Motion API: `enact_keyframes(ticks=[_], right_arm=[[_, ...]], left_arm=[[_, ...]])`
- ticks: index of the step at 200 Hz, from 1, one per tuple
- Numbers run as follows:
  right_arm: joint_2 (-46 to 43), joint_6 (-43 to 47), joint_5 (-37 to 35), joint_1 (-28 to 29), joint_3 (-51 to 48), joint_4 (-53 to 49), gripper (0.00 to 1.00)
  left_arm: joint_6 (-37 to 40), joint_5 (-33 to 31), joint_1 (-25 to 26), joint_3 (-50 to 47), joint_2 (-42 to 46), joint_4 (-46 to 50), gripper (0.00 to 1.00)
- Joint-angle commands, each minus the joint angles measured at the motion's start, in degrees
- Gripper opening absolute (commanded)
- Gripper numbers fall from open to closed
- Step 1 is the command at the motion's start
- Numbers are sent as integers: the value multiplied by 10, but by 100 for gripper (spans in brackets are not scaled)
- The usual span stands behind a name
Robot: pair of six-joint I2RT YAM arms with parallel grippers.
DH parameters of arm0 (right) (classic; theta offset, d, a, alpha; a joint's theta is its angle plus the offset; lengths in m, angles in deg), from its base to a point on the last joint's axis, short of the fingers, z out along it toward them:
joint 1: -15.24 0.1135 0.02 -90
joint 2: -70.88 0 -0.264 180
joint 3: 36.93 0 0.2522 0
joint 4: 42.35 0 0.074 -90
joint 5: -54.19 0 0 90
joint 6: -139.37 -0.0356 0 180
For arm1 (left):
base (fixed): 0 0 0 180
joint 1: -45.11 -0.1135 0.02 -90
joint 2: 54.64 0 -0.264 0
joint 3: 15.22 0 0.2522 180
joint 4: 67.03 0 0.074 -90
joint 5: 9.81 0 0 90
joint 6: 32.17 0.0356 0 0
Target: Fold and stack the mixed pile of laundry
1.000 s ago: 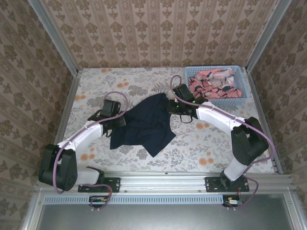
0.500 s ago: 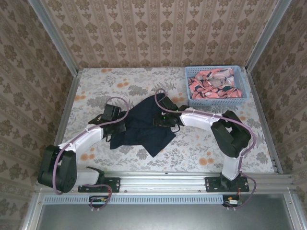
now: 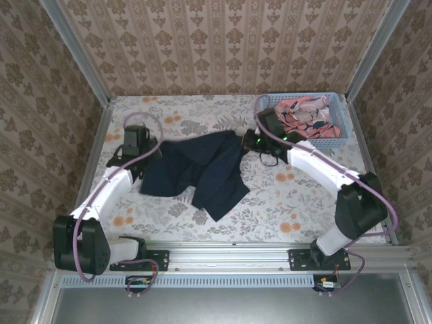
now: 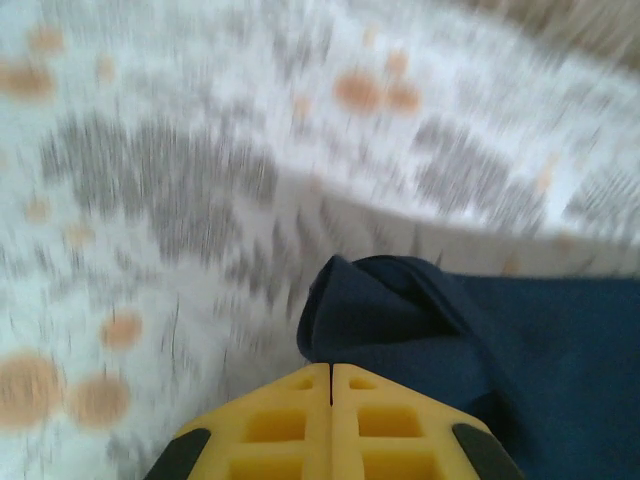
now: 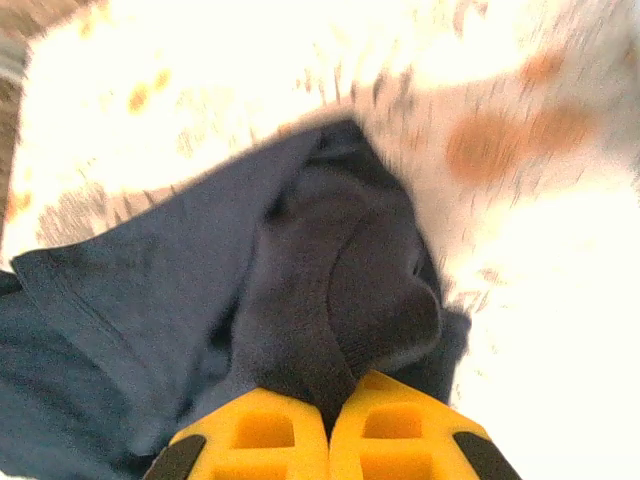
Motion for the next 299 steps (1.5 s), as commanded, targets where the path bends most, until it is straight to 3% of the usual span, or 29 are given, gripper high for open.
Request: enact_keyframes(ticks=[1,53,90,147,176,204,231,242,252,259,271,299], right_arm=[[-30,79,-13,-8,65,-62,0],[-136,149,-50,-15,110,-71,0],[-173,204,-28,-24,200,-83,0],[-248,203,-9,-24,184,-34,0],[-149,214,-36,-32,222,-8,0],[19,192,-50,-43,313,-28,0],[183,155,-43,-59,376,-30,0],[256,145,-17,-65,414,-27,18],[317,137,4,-68,455,-37,44],[349,127,6,-70,487,-53,61],[377,121,8,-71,517,-71,72],[339,131,-2,-72,470,-87,74]], left_arm=[[54,-24,-19,64,29,-23,0],[109,-50,-24,129,114,-24,0],[132,-45,-25,215,130,-23,0],[132,-60,-24,234,193,-35,0],[142,-90,-32,232,127,-36,0],[121,-85,-60,233,34,-16,0],[91,-106,-77,161,-25,-51,0],[82,-115,-82,134,-47,-64,0],[75,-113,-89,118,-67,-62,24],[72,-112,-91,112,-78,-55,54],[69,-123,-93,109,-92,-26,97],[71,-133,-96,85,-78,-11,100]])
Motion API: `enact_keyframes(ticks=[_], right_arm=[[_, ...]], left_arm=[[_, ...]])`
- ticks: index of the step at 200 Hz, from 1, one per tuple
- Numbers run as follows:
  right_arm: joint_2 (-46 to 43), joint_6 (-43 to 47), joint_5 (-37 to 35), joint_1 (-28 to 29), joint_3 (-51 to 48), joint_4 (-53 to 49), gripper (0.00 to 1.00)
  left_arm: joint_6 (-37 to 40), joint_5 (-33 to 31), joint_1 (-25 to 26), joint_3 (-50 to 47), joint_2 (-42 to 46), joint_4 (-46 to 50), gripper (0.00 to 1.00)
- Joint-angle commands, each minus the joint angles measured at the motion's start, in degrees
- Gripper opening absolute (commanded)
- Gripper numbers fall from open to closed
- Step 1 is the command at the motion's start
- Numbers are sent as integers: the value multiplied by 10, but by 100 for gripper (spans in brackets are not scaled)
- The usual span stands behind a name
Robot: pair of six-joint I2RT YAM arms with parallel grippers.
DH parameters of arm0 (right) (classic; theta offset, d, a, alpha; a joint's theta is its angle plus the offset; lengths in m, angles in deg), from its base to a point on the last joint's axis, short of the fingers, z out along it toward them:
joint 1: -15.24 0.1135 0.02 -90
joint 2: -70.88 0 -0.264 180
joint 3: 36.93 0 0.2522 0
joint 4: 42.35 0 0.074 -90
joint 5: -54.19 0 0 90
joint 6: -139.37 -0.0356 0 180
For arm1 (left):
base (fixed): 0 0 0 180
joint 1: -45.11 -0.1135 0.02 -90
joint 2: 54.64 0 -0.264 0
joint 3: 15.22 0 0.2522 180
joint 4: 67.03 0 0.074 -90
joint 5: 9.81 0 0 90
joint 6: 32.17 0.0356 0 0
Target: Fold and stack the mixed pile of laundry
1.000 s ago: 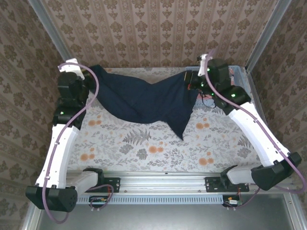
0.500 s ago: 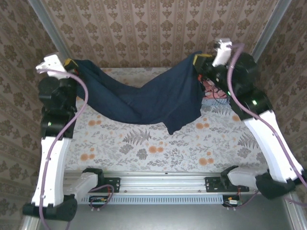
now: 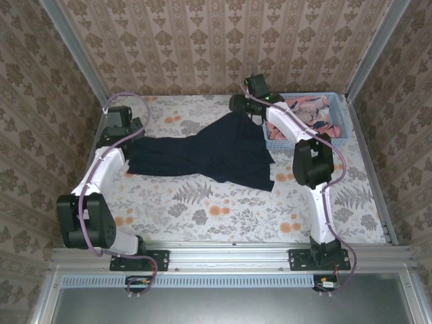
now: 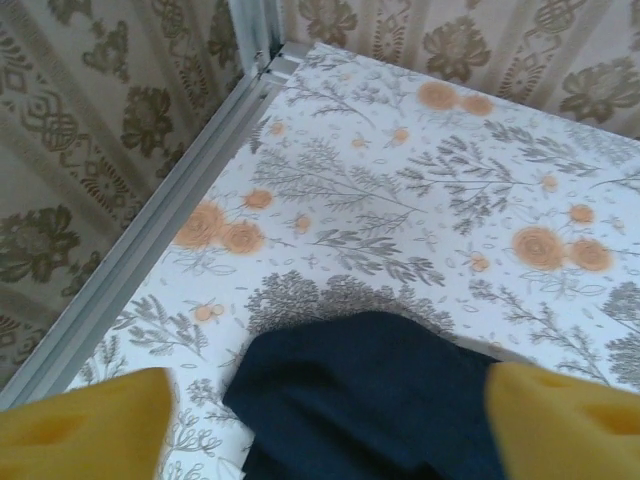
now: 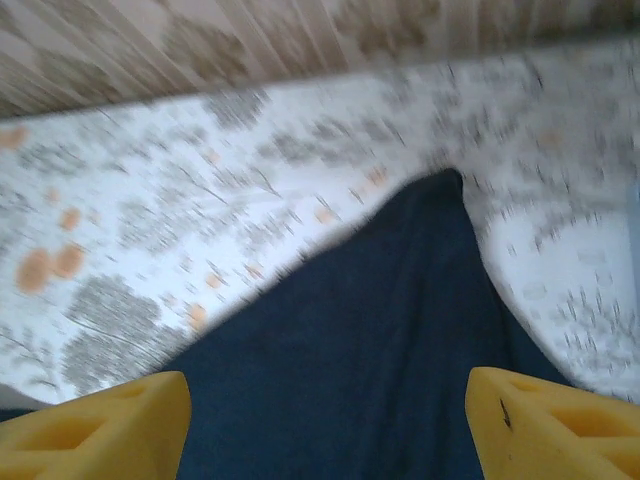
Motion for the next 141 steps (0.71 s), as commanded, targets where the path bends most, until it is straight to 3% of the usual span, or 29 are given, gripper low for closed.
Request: enact_keyframes(ticks=[1,64,99,141], right_arm=[[-74,-8,6,0,3,-18,74],[-319,-23,-30,-10,-399,0,69],[-351,-42,-55,-33,-498,8,64],[-299,-43,-53,-49,-522,36,55]], left_arm=[[-15,-21,-4,-12,32,3,100],[-104,133,49,-108,44,-51,100],[-126,151,84,-115,20,-43,100],[-144,160,88,-138,24,-34,100]])
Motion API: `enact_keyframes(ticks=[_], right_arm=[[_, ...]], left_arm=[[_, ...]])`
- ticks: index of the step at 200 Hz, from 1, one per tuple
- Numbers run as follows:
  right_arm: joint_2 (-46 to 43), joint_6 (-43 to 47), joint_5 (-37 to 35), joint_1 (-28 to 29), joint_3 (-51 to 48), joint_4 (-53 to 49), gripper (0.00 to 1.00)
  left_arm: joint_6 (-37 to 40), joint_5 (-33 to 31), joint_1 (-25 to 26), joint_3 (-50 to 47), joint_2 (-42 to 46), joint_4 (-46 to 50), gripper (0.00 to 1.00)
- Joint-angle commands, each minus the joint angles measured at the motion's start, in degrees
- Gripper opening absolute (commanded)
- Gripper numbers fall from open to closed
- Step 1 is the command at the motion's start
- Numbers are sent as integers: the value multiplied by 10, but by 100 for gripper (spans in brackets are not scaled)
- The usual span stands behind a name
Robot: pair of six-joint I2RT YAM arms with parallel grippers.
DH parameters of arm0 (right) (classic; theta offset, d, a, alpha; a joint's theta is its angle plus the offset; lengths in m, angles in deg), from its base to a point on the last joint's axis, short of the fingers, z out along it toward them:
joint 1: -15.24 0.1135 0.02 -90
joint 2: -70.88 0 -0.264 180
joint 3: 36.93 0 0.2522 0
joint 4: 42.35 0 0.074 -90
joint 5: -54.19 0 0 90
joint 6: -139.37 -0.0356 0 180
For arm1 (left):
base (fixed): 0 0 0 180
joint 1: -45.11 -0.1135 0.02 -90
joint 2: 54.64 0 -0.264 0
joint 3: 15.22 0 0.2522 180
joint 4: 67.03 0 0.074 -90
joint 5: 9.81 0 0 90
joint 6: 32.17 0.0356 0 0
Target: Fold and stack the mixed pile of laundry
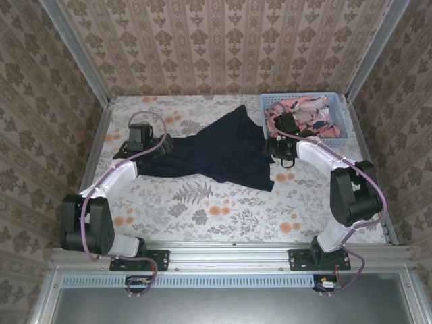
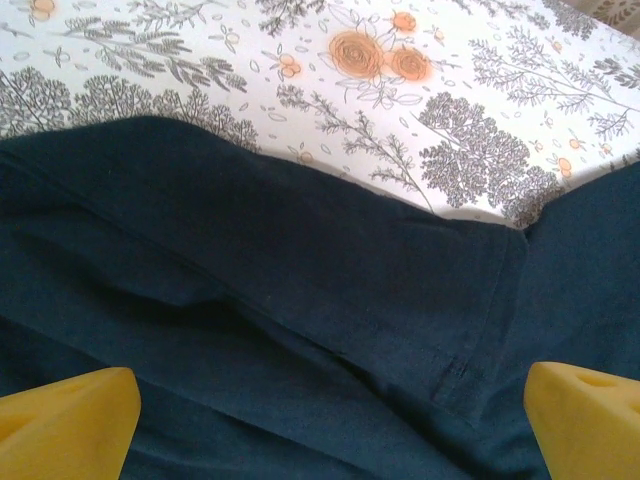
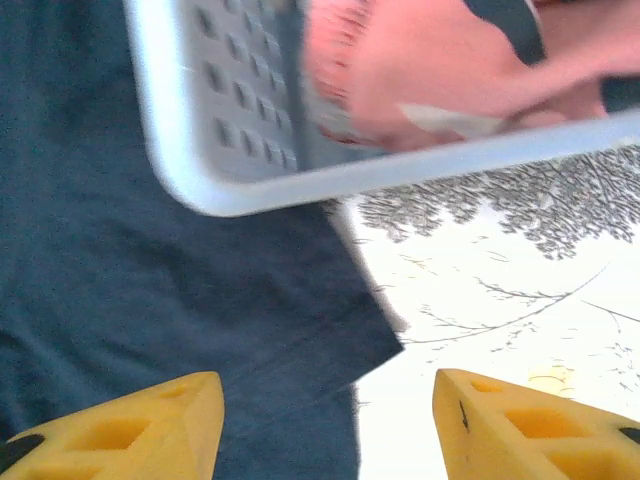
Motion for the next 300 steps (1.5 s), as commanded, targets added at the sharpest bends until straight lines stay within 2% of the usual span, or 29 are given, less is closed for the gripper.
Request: enact_keyframes(ticks=[1,43,92,114,156,205,233,263,274,300], right_arm=[[33,-8,-16,-3,3,24,55],[85,-17,-23,-14,28,33,45],[101,-31,-13,-12,13,53,42],[115,-37,-6,-12,24,53,35],[111,-53,-32,-11,11,36,36],[108,-72,-6,12,6,29,35],[75,-86,-15,33,-4,9,38],[76,-87,-30,29,-6,-8,41],[86,-90,-24,23,-6,-4,38],[87,-91,-30,13,-11,11,22]], left_arm=[[-25,14,-1,-16,5,1,100],[-25,3,-1,-28,23,14,100],[-19,-23,-1,-36,42,17,100],[-16,-31,-3,-34,47,21,100],[-22,-32,-21,-51,70,26,100],[-17,-38,-33,-48,82,44,100],[-15,-42,-39,-53,88,51,100],[-15,-37,-42,-53,87,52,100],[-15,-35,-41,-54,86,53,100],[-13,-37,-42,-53,91,56,100]])
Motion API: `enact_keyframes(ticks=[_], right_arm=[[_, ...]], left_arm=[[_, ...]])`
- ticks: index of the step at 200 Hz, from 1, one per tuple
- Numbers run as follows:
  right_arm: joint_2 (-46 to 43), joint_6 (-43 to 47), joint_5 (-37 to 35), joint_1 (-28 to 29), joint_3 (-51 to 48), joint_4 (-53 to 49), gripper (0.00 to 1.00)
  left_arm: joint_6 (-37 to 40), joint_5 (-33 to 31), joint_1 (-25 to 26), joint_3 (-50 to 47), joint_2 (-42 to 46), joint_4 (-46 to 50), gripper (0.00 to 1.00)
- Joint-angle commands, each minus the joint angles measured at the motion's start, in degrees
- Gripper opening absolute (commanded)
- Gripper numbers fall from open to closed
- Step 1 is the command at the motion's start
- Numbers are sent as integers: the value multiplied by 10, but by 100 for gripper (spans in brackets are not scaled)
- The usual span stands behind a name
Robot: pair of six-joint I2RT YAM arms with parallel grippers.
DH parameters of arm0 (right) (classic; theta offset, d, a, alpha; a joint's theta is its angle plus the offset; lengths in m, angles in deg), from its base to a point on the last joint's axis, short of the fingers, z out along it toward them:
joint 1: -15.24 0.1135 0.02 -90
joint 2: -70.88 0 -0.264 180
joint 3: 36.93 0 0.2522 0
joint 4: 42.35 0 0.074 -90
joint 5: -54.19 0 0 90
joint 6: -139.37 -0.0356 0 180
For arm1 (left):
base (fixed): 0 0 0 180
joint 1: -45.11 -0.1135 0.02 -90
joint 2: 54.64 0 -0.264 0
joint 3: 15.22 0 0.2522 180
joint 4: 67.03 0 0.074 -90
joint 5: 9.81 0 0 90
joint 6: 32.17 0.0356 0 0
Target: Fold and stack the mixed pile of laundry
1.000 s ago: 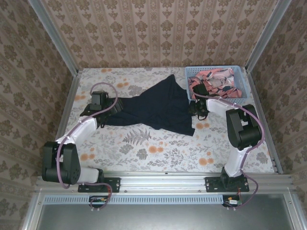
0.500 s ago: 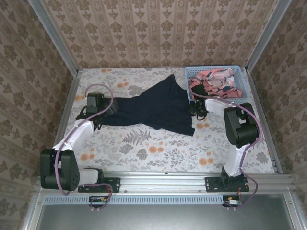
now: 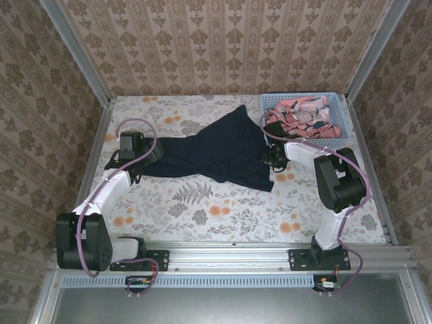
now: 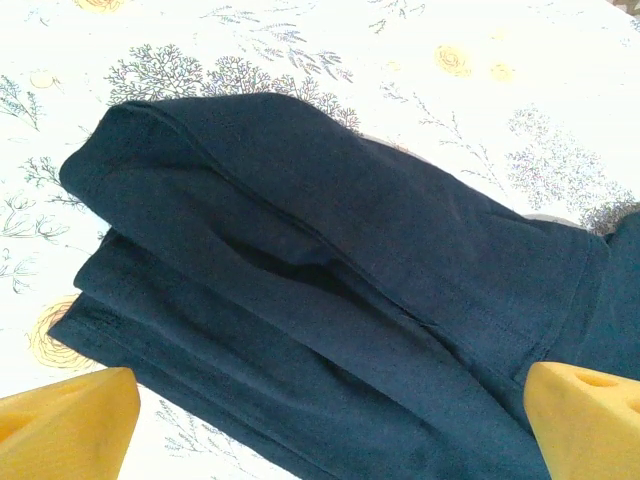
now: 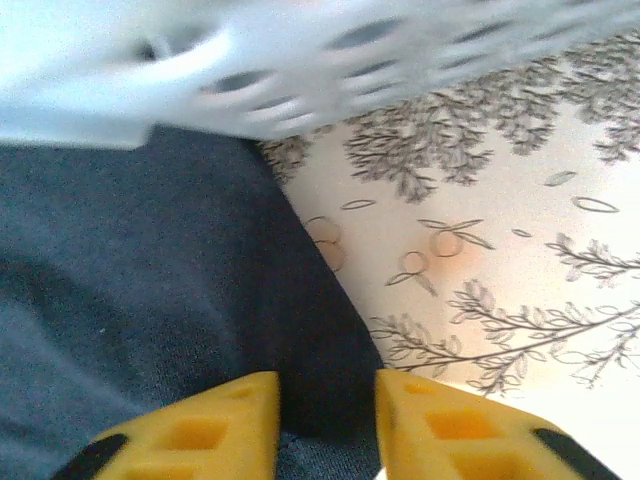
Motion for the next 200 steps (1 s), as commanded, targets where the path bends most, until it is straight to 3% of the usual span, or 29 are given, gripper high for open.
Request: enact_keyframes(ticks=[1,24,81,104,176,200], right_arm=[[0,-9,-15,-11,-9,-12,22],[-15,-2,-12,-14,-3,-6,0],[-64,19,-20,-14,6,-25,0],[-75,46,-64,-15,11,-49,0],[-70,69,-107,-69,12,-56,0],[-59,74,-92,-70,24,-57,0]], left_arm=[[0,-4,-5,-6,14,17,100],[3,-13,-8,-8,20,27,100],[-5,-46,-47,-18,33,113,100],[-10,-57,-71,-35,37,134,100],[-25,-63,-120,-43,-5,62,100],[-40,-31,-135,-21,-19,14,100]])
